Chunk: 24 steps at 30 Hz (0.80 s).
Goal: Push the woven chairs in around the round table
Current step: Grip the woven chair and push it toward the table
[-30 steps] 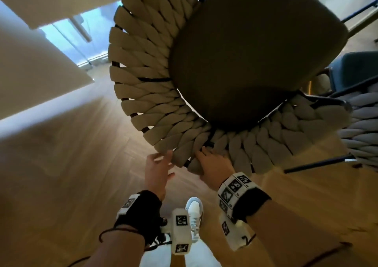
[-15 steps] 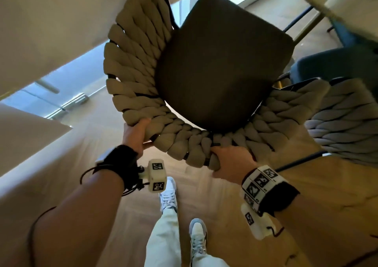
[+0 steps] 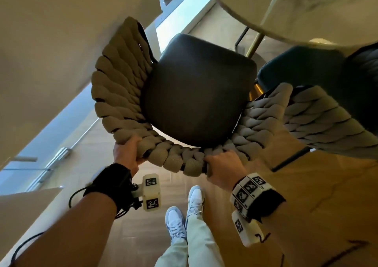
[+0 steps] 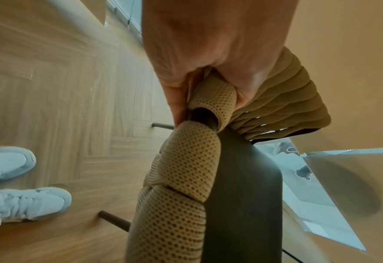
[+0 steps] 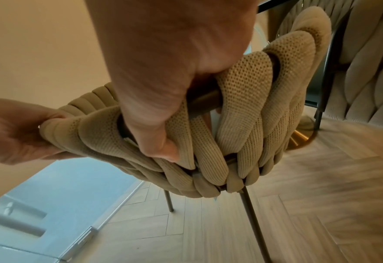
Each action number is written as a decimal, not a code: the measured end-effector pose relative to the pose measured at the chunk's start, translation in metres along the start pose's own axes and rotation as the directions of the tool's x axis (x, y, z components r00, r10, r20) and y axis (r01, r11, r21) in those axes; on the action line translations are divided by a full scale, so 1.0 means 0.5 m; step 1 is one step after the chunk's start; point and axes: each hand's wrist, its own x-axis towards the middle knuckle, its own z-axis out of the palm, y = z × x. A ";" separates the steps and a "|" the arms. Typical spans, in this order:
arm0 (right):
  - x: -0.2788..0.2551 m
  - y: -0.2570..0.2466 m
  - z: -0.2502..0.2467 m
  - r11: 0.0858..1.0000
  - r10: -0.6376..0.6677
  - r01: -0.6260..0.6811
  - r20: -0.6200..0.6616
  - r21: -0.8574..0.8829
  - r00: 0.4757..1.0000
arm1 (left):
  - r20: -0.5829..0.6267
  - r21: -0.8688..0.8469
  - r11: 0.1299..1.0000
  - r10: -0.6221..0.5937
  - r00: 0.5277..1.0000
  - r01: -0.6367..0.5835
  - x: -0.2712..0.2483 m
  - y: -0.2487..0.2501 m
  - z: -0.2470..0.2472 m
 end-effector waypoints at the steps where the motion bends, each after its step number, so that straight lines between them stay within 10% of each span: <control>1: 0.003 0.003 0.001 1.000 -0.008 0.008 0.000 0.017 1.000 | -0.004 0.006 1.000 -0.006 1.000 0.006 -0.002 0.002 0.003; 24: -0.031 -0.018 -0.001 0.999 0.002 -0.006 0.095 0.048 0.995 | -0.002 0.037 0.984 -0.174 0.985 0.174 -0.027 -0.037 -0.059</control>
